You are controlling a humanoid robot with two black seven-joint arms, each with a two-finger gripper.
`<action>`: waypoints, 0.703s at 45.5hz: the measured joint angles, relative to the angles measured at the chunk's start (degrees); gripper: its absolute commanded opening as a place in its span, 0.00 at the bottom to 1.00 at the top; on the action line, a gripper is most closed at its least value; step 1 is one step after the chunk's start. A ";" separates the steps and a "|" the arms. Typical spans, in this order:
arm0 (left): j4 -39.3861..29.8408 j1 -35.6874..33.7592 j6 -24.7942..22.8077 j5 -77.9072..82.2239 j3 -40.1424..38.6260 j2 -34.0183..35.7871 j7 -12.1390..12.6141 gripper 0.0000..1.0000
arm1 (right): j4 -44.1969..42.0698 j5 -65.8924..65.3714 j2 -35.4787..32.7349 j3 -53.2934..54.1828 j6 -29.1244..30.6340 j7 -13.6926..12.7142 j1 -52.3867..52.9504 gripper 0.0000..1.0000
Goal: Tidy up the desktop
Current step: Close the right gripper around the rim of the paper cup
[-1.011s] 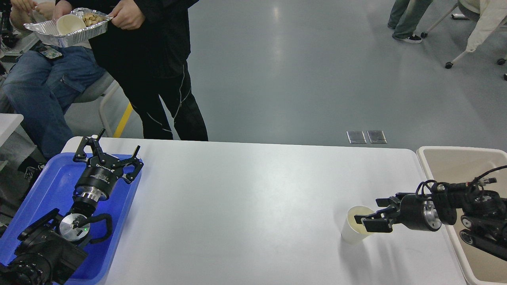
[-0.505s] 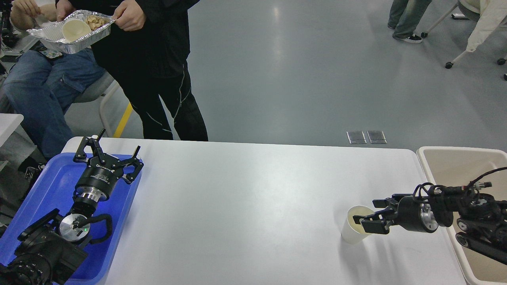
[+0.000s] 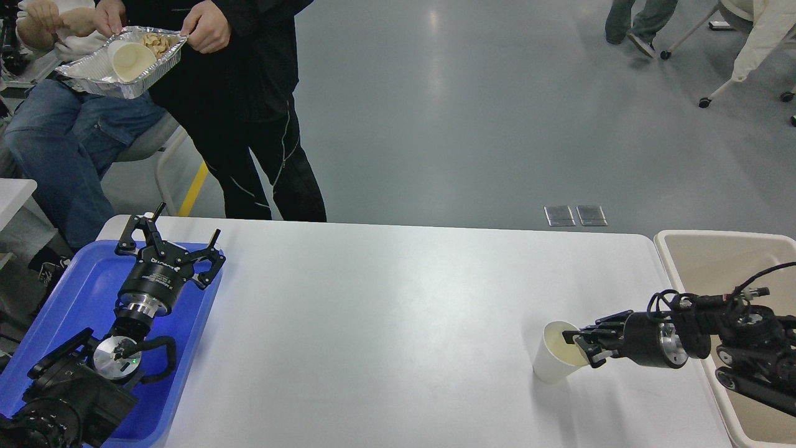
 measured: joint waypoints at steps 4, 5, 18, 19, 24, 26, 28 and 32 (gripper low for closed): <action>0.00 0.00 0.00 0.00 0.00 0.00 0.00 1.00 | 0.00 0.11 0.02 -0.74 0.02 0.10 0.56 0.00; 0.00 0.00 0.00 0.00 0.00 0.00 0.00 1.00 | -0.01 0.12 0.02 -0.86 0.02 0.11 0.70 0.00; 0.00 -0.01 0.00 0.00 0.00 0.06 0.00 1.00 | 0.13 0.42 -0.29 -1.78 0.01 0.72 2.25 0.00; 0.00 -0.02 0.00 0.00 0.00 0.06 0.00 1.00 | 0.14 0.43 -0.32 -1.80 0.00 0.76 2.30 0.00; 0.00 -0.05 0.00 0.00 0.00 0.07 0.00 1.00 | 0.14 0.49 -0.42 -1.93 -0.02 0.88 2.52 0.00; 0.00 -0.05 0.00 0.00 0.00 0.07 0.00 1.00 | 0.14 0.53 -0.43 -1.96 -0.02 0.91 2.58 0.00; 0.00 -0.06 0.00 0.00 0.00 0.07 0.00 1.00 | 0.15 0.59 -0.43 -1.99 -0.02 0.94 2.60 0.00; 0.00 -0.06 0.00 0.00 0.00 0.06 0.00 1.00 | 0.20 0.73 -0.46 -2.03 -0.02 0.99 2.71 0.00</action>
